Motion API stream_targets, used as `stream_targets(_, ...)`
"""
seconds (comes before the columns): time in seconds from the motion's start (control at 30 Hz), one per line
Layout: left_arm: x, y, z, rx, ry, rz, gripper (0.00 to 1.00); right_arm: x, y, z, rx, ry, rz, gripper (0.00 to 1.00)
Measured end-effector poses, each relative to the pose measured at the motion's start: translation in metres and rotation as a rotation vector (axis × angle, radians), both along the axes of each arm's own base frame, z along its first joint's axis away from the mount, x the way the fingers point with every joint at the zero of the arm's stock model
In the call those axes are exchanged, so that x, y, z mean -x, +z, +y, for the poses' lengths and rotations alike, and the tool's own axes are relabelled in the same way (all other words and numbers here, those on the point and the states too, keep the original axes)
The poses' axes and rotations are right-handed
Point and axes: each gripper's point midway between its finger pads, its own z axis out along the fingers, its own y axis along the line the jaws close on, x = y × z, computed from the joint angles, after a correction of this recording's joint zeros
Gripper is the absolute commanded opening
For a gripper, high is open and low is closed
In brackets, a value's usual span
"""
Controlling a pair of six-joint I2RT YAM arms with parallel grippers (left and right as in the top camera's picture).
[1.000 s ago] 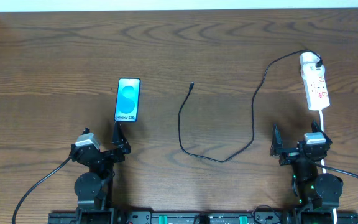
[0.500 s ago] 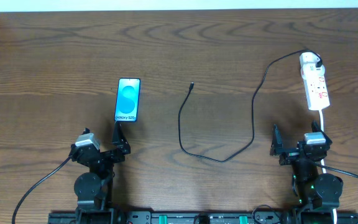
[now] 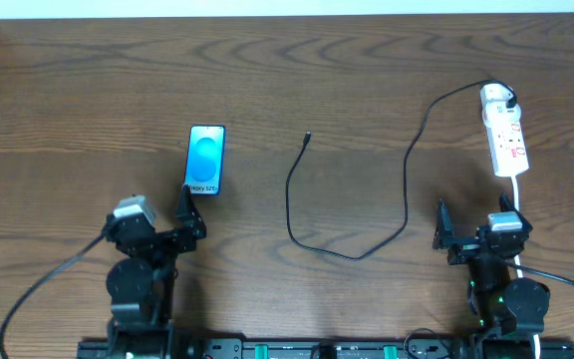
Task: Plug charger to phone and switch on socket
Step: 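Move the left gripper forward over the Galaxy phone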
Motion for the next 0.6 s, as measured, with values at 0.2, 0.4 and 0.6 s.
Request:
stream_targets(0.2, -0.017, 0.011, -0.006, 0.007, -0.033, 0.072, 0.92, 0.000, 0.000, 0.000, 0.000, 0.000, 0.000, 0.99)
stream_targets(0.4, -0.033, 0.014, -0.010, 0.016, -0.059, 0.166, 0.92, 0.000, 0.000, 0.000, 0.000, 0.000, 0.000, 0.99)
stream_targets(0.6, -0.041, 0.016, -0.013, 0.017, -0.074, 0.283, 0.92, 0.000, 0.000, 0.000, 0.000, 0.000, 0.000, 0.99)
